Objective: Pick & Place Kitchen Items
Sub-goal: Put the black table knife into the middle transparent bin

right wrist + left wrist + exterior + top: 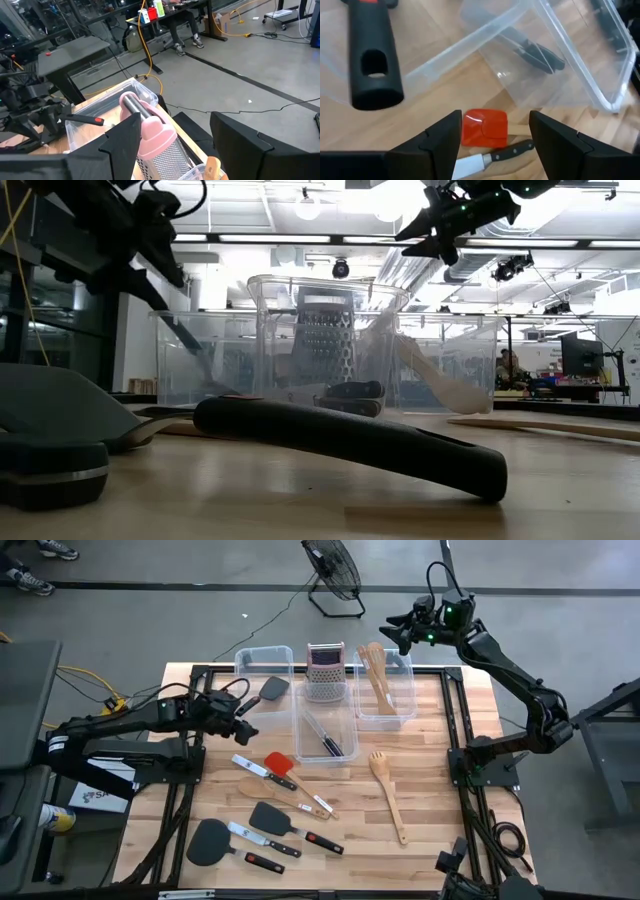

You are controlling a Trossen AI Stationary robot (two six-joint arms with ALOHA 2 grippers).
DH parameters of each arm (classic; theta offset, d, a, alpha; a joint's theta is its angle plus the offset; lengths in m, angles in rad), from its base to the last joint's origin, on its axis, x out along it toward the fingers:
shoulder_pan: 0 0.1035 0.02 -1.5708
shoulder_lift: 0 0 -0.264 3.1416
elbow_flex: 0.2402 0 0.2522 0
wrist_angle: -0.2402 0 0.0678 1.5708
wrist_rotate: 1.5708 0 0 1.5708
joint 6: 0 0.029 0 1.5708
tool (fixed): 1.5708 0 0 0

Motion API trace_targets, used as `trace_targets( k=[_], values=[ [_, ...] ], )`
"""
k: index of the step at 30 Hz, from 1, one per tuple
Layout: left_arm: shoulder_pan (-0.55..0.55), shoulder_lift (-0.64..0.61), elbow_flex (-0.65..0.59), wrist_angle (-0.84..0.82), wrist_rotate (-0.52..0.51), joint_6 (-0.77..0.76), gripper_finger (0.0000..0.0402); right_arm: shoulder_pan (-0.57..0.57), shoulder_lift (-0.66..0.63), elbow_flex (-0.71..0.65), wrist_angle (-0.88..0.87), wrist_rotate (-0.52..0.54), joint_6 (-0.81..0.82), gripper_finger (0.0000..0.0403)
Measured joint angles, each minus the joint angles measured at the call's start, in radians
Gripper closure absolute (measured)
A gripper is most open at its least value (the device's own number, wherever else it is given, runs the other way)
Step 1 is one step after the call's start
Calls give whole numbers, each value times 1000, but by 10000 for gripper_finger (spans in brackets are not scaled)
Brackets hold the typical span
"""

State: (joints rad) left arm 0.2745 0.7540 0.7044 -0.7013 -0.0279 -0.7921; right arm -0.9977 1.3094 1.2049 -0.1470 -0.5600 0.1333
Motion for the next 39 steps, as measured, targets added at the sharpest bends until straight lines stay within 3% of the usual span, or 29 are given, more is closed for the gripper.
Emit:
trace_targets(
  k=[4, 10, 22, 39],
  values=[
    [0, 1, 0, 29, -19, 18, 172, 0, 0, 0, -5, -2, 0, 172],
    [0, 1, 0, 73, 30, 87, 172, 0, 0, 0, -7, -23, -7, 172],
    [0, -1, 0, 151, 253, 232, 172, 0, 0, 0, -34, -43, -7, 172],
    [-26, 92, 2, 160, 306, 586, 172, 1, 1, 0, -102, -49, -8, 172]
  ],
)
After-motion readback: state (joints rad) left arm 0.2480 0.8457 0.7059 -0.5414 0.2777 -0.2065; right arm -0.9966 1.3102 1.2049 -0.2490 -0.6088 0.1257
